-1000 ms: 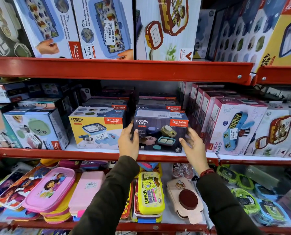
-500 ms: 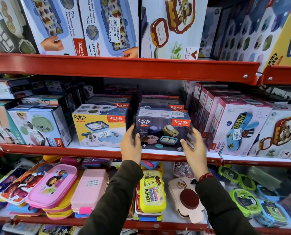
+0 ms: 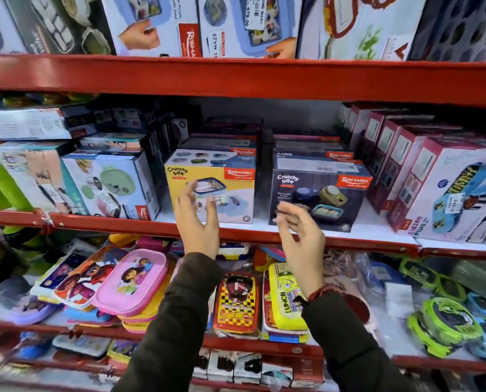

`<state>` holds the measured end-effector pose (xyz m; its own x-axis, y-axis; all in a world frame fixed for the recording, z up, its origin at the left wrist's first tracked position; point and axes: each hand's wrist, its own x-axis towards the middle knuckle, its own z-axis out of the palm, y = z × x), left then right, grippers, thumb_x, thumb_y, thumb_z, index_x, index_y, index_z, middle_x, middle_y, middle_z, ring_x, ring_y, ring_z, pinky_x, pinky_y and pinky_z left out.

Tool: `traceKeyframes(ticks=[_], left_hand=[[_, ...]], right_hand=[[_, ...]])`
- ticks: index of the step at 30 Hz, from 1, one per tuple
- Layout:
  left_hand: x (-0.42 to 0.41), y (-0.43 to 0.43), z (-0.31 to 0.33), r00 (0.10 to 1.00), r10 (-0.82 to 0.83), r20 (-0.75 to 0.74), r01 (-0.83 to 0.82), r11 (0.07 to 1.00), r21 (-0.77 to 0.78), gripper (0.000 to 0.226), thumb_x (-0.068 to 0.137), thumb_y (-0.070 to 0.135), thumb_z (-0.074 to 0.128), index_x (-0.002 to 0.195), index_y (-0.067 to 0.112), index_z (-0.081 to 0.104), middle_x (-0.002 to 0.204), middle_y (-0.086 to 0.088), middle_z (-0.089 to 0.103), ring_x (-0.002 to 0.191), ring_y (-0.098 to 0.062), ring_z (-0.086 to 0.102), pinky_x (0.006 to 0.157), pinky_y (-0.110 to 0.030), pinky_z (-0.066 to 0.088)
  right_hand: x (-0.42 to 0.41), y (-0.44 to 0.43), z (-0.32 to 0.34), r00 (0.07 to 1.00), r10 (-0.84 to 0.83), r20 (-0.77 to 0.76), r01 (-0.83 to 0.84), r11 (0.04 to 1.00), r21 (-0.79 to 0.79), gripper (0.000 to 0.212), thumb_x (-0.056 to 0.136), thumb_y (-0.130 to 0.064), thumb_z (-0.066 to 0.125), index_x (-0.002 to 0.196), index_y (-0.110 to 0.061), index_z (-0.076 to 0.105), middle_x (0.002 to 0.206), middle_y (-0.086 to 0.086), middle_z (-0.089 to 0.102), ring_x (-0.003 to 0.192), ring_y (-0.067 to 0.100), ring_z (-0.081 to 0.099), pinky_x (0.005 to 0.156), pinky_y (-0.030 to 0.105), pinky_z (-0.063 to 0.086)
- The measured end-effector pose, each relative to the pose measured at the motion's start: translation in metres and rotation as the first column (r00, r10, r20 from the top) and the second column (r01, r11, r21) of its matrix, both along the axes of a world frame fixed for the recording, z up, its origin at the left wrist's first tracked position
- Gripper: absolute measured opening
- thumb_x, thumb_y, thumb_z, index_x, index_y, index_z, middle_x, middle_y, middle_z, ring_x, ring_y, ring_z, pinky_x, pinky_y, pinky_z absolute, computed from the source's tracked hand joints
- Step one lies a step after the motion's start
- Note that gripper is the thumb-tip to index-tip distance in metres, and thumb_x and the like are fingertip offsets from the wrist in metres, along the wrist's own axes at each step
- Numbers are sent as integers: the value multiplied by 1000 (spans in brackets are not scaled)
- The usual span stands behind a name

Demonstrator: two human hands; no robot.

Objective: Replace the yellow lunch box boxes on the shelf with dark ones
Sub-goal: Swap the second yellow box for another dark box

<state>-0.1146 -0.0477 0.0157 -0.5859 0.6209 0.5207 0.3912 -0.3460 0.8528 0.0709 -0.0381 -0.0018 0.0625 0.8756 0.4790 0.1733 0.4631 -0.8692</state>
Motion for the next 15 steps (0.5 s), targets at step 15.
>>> traceKeyframes(ticks=[15], left_hand=[[-103, 0, -9, 976, -160, -150, 80, 896, -436, 47, 108, 20, 40, 153, 6, 40, 145, -20, 56, 135, -38, 53, 111, -37, 39]], right_hand=[[-84, 19, 13, 947, -12, 321, 113, 948, -297, 58, 100, -16, 51, 157, -17, 38, 149, 12, 59, 137, 31, 56, 117, 48, 44]])
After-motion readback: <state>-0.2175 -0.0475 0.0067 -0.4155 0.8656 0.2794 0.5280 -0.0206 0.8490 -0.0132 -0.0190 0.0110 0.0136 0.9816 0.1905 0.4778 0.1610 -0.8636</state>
